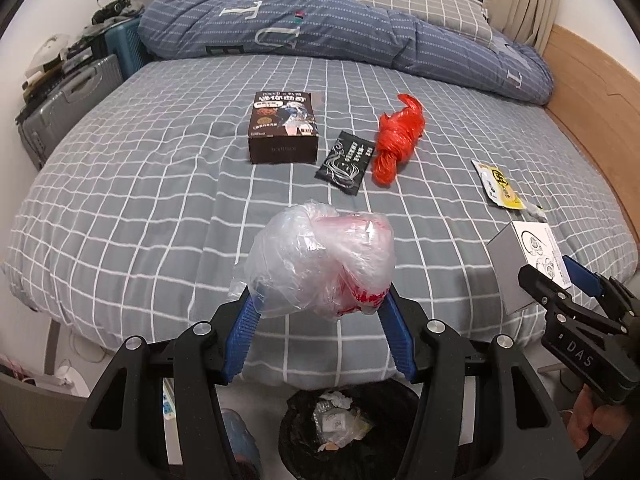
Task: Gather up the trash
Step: 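Carry the plastic bag and earphone box down over the trash bin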
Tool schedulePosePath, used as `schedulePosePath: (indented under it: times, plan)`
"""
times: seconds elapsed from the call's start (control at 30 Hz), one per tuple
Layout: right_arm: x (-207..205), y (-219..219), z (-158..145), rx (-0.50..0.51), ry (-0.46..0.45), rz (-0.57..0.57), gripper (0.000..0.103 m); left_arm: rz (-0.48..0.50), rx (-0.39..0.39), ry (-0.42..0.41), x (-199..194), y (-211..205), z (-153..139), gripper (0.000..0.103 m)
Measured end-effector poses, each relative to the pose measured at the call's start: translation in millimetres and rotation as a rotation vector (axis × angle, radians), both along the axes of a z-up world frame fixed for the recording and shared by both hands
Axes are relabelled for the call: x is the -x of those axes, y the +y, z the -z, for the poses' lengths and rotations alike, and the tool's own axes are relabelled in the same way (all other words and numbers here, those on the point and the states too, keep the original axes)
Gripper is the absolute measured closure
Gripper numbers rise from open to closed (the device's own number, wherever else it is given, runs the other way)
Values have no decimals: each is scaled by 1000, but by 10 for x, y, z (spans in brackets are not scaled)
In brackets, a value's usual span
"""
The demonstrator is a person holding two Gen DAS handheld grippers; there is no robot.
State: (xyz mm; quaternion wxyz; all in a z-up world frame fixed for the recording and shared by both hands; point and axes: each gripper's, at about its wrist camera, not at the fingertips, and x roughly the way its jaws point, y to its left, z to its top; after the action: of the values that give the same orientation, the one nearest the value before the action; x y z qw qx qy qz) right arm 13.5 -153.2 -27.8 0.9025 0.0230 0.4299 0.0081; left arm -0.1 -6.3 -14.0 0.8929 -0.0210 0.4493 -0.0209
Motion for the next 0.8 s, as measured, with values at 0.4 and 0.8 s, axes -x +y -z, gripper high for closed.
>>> schedulePosePath:
  times: [0.4,0.8]
  plan:
    - [402,128,48,-7,13,-19,37,-13,10,20,340,30,81,47]
    - [795,286,146,-26,26,-48,37,-33,10,38,746,89,186,47]
